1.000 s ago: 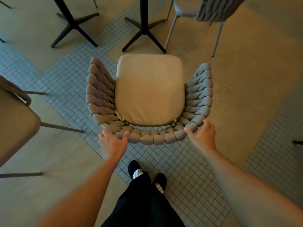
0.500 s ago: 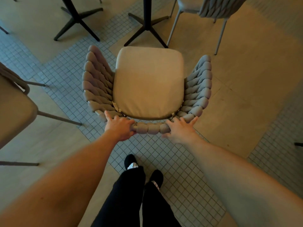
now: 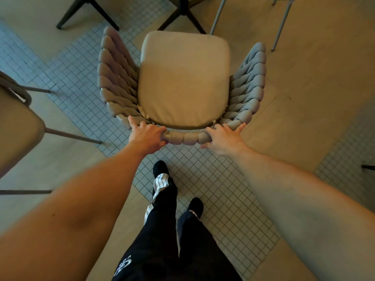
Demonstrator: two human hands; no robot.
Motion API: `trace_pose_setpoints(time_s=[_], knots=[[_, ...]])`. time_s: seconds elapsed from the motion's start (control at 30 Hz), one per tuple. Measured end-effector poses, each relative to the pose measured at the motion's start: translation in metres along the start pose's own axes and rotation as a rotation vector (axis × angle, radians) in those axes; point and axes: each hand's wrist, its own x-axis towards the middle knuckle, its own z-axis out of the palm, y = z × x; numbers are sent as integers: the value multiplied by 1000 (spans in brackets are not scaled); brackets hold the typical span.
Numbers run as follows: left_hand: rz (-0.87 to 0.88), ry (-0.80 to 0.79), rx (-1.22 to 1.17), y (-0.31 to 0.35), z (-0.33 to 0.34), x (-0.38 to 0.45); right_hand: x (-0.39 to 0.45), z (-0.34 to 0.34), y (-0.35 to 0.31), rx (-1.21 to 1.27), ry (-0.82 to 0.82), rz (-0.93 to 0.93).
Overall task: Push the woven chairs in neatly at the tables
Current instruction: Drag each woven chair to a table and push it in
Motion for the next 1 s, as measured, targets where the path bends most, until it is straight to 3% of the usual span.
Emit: trace_pose_setpoints(time_s=[0.63,1.0], knots=[[18,19,-11,-83,-82,115,127,-97,-16,9,27,26],[-3,28,-31,-107,-135,193,207,-156,7,-14,56,-2]])
